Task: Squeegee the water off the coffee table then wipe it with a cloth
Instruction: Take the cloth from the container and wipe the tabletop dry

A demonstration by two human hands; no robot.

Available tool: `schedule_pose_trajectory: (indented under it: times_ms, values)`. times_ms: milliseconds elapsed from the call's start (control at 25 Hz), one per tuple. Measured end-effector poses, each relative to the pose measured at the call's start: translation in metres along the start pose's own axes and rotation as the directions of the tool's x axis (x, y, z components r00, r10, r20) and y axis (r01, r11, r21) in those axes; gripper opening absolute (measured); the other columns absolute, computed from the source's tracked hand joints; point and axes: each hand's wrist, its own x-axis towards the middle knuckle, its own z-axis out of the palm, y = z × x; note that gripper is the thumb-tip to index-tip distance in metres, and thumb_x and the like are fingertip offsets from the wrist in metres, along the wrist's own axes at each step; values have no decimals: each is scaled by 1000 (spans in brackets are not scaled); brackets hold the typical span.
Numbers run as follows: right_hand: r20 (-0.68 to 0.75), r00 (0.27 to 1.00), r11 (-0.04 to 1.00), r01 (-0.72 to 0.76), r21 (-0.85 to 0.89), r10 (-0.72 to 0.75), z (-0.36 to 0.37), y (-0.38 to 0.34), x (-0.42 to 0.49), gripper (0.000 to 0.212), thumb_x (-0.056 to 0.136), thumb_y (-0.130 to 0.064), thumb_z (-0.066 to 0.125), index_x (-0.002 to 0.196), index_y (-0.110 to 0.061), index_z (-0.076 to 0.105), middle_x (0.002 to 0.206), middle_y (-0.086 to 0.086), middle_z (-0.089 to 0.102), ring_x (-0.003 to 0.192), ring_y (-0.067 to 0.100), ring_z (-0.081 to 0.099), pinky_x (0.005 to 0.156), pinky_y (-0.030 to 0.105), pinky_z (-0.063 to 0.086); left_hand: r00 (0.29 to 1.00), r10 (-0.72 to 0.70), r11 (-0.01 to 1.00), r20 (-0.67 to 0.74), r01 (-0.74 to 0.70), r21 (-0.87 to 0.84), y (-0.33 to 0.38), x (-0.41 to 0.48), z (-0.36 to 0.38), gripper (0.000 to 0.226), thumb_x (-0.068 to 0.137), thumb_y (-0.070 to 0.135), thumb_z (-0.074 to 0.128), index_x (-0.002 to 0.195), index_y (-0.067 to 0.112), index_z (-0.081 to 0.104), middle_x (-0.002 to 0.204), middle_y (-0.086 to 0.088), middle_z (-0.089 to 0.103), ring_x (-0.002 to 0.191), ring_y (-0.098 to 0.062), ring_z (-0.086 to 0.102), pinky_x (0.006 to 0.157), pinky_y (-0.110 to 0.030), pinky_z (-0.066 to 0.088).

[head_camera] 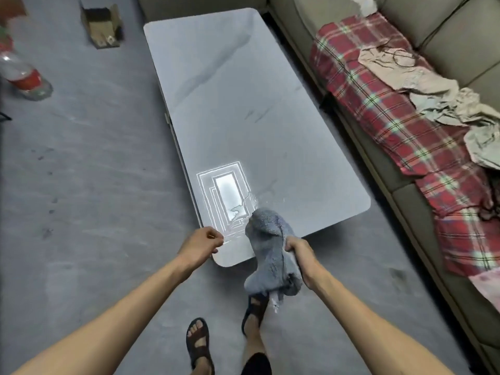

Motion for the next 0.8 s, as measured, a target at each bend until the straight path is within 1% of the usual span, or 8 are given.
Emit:
schedule_pose_trajectory:
  times_ms: [120,240,400,520,560,640,720,800]
  values:
    - [-186,973,979,106,-173,-139,-51,-28,89,9,69,-23,48,61,-21,44,59,-9,49,59,16,41,52,29,34,991,-60,995,-120,69,67,-4,65,21,9,86,15,61,93,17,65,94,1,67,89,-21,62,64,-24,44]
    - [-253,888,840,221,-495,-383,-111,-62,180,27,80,-44,44,86,-19,52,74,-3,60,67,21,53,59,35,41,975,-81,977,-209,119,176,-3,138,45,25,86,20,59,110,17,62,118,-3,63,97,-20,58,74,-28,40]
    - [-150,870,569,168,-805,-469,-136,-65,293,29,75,-44,45,93,-22,49,77,3,60,70,29,56,62,36,43,941,-2,943,-338,115,313,-10,229,67,39,85,22,60,123,13,54,133,-9,52,107,-25,56,83,-32,41]
    - [35,867,312,217,-925,-497,-134,-31,366,42,75,-45,58,97,-11,61,111,12,60,105,32,52,88,39,42,912,56,903,-407,128,410,-33,281,74,52,87,28,59,133,8,46,143,-16,39,136,-30,35,108,-42,34]
    - [73,856,305,261,-916,-512,-131,-21,384,48,75,-47,63,105,-10,59,130,13,50,122,30,43,101,39,37,898,67,884,-436,149,443,-42,292,73,54,88,31,59,133,6,45,141,-19,39,136,-32,33,111,-44,31]
    - [35,853,439,304,-845,-521,-120,-10,404,71,72,-58,70,125,-16,46,153,9,23,141,28,21,114,41,24,875,82,857,-478,183,482,-59,302,70,55,88,36,59,130,4,46,132,-21,42,128,-36,37,109,-46,32]
    - [-65,869,532,240,-812,-491,-108,-5,420,100,68,-71,67,146,-24,26,159,10,10,146,30,11,117,45,17,874,50,878,-484,193,439,-73,305,69,55,89,39,58,128,2,46,128,-20,43,124,-37,40,108,-48,35]
    - [-127,866,532,175,-829,-483,-100,0,426,104,71,-73,61,153,-26,17,160,12,10,147,32,12,118,49,18,885,16,910,-466,180,373,-80,305,71,55,89,41,56,127,4,43,130,-18,41,122,-38,43,105,-50,38]
